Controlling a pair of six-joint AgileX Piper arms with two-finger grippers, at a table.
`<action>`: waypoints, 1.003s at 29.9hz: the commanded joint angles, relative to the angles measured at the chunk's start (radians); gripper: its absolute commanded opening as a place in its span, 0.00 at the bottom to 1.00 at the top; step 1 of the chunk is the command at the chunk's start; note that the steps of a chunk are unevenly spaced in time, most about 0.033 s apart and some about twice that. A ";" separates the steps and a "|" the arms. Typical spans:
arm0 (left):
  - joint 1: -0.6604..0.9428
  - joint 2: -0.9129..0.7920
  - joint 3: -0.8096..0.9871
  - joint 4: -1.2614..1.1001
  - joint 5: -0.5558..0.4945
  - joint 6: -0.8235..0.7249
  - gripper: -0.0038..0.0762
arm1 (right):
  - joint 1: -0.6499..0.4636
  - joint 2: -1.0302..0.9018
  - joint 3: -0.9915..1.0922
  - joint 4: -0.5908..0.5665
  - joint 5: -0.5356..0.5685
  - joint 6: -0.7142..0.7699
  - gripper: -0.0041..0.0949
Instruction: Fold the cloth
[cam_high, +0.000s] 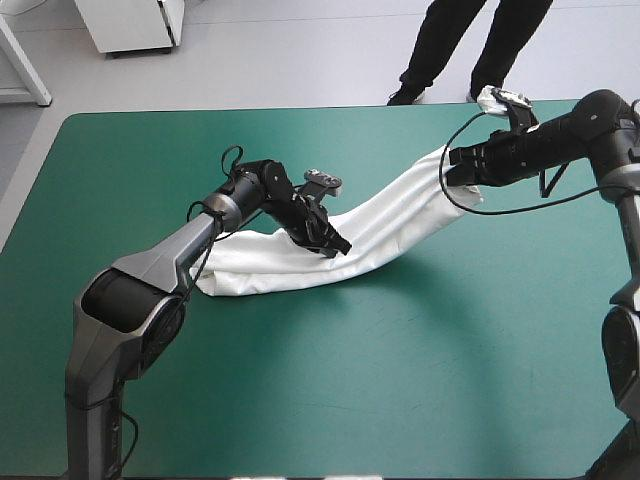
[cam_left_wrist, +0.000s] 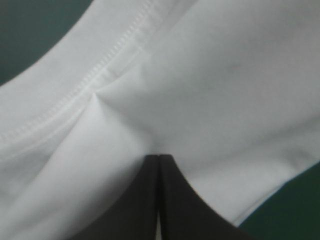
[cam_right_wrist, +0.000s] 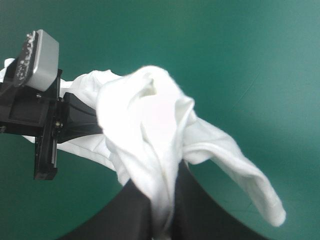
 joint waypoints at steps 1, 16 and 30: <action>0.004 -0.105 -0.089 -0.020 0.006 -0.029 0.02 | -0.003 -0.056 -0.035 0.054 -0.012 -0.014 0.03; 0.137 -0.348 -0.204 0.182 0.253 -0.144 0.02 | 0.247 -0.056 -0.035 0.095 -0.101 0.000 0.03; 0.143 -0.578 -0.204 0.237 0.253 -0.176 0.02 | 0.512 0.098 -0.169 0.181 -0.190 -0.008 0.03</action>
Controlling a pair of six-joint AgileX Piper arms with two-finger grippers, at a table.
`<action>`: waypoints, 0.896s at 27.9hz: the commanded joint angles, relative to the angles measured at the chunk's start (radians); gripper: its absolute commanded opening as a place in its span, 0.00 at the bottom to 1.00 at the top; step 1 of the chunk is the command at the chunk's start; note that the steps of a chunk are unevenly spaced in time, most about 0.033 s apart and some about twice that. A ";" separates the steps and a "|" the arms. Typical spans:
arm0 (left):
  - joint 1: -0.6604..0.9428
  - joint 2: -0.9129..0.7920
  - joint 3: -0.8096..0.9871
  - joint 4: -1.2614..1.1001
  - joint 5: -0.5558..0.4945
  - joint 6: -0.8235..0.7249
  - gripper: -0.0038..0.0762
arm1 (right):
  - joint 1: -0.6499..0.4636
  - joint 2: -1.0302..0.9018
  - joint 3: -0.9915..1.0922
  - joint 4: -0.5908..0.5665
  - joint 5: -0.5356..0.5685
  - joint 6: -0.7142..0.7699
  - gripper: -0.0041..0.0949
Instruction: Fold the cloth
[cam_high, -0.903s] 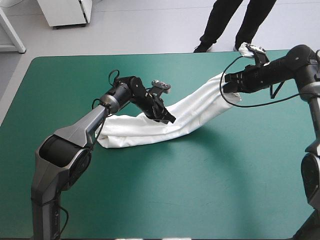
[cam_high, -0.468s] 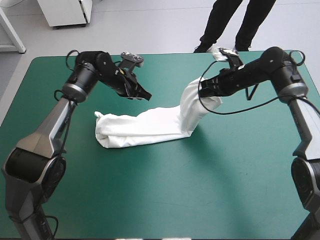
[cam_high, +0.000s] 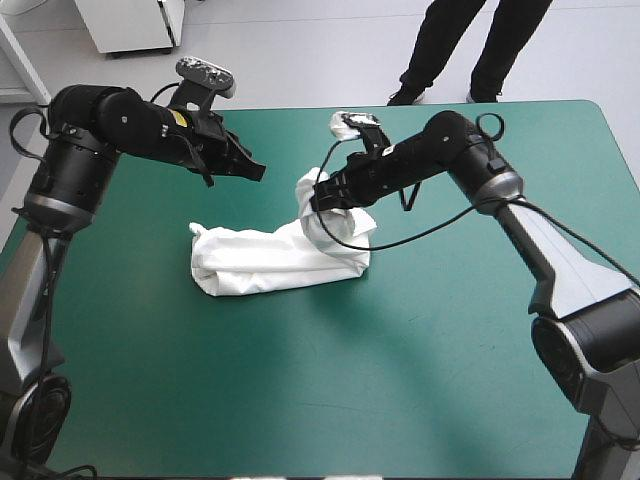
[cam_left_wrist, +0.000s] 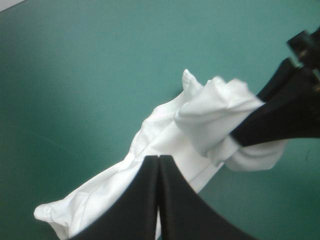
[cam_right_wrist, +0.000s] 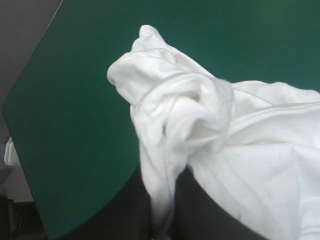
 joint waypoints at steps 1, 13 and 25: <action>0.000 -0.088 -0.028 0.009 0.027 -0.025 0.02 | 0.051 0.002 -0.095 0.076 -0.030 -0.012 0.03; 0.000 -0.162 -0.027 0.008 0.027 -0.032 0.02 | 0.190 0.205 -0.278 0.082 -0.030 0.006 0.03; 0.000 -0.207 -0.006 0.004 0.027 -0.032 0.02 | 0.197 0.284 -0.292 0.222 0.048 -0.085 0.30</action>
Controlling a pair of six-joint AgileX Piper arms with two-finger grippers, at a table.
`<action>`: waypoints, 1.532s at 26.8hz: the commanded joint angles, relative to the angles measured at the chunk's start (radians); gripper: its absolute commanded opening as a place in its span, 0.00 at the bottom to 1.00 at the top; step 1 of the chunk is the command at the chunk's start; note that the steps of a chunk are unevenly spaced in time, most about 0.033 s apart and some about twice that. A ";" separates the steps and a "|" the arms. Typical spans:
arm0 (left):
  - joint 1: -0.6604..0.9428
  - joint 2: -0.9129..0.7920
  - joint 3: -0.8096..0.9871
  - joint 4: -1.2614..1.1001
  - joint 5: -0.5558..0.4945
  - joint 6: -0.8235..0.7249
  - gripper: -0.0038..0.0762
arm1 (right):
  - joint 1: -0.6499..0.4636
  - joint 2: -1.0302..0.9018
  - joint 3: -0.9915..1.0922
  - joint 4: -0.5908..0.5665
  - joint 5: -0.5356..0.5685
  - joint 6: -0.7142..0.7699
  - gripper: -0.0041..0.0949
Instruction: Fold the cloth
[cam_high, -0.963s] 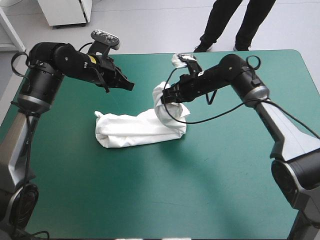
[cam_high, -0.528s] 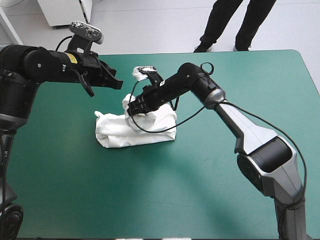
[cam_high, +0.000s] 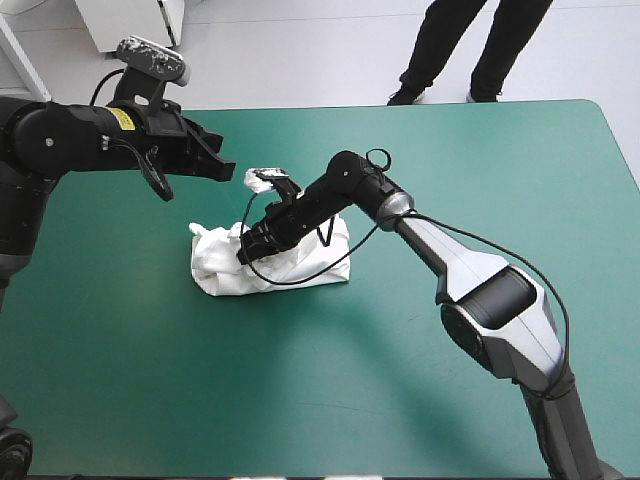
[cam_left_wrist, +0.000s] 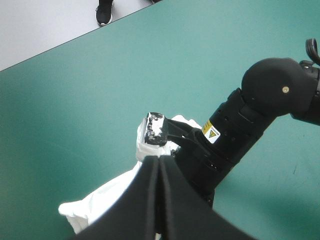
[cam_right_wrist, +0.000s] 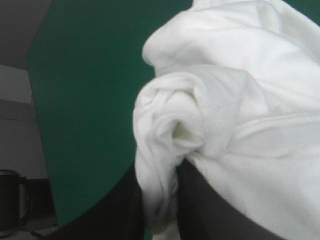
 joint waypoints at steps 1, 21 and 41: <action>0.000 -0.050 0.009 -0.021 0.026 -0.006 0.02 | -0.001 -0.069 -0.072 0.109 0.012 -0.034 0.32; 0.000 -0.217 0.109 0.024 0.026 -0.006 0.02 | -0.265 -0.257 -0.214 -0.421 0.123 0.286 0.66; 0.000 -0.217 0.109 0.024 0.026 0.002 0.02 | -0.298 -0.211 0.149 -0.279 0.118 0.174 0.66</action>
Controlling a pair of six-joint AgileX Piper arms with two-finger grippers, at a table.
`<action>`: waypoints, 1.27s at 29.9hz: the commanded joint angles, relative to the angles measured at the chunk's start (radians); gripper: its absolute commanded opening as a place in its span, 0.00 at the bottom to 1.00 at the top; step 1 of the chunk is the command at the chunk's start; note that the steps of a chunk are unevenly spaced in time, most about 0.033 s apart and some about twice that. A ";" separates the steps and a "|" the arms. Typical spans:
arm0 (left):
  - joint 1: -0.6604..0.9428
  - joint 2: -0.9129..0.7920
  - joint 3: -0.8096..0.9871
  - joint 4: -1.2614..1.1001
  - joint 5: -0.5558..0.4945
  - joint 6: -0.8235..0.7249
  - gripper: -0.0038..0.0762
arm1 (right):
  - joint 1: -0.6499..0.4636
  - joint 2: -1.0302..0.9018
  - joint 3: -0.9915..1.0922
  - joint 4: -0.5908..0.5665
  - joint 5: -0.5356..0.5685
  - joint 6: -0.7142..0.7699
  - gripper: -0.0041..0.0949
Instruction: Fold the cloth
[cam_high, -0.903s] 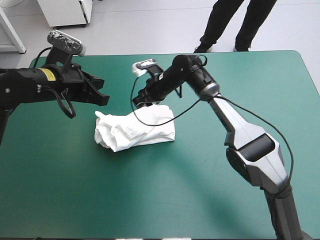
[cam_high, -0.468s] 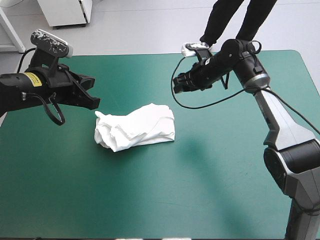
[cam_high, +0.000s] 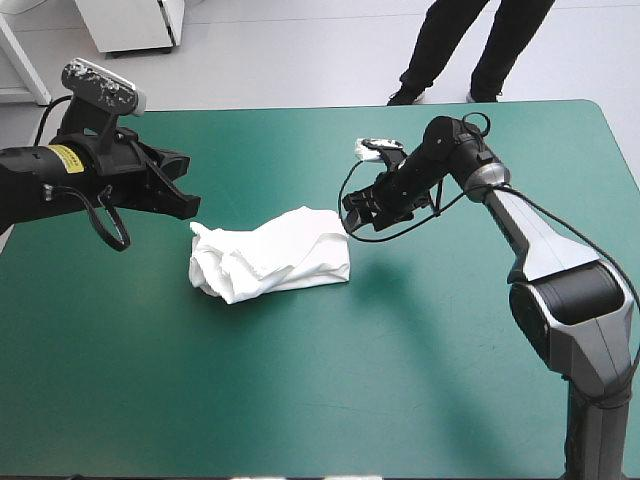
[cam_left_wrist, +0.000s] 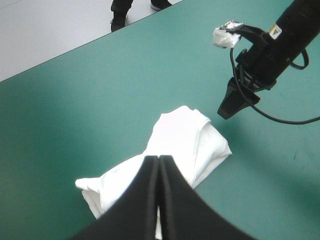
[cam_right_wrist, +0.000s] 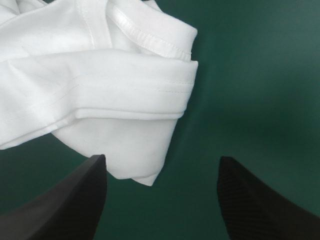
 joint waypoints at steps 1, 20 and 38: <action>0.000 -0.023 -0.021 -0.018 0.026 0.002 0.02 | -0.004 -0.031 -0.024 0.103 0.011 -0.042 0.66; 0.000 -0.023 -0.021 -0.018 0.026 0.010 0.02 | 0.016 0.112 -0.027 0.259 -0.026 -0.095 0.66; 0.000 -0.053 -0.021 -0.018 0.026 0.006 0.02 | 0.055 0.167 -0.030 0.201 -0.061 -0.136 0.04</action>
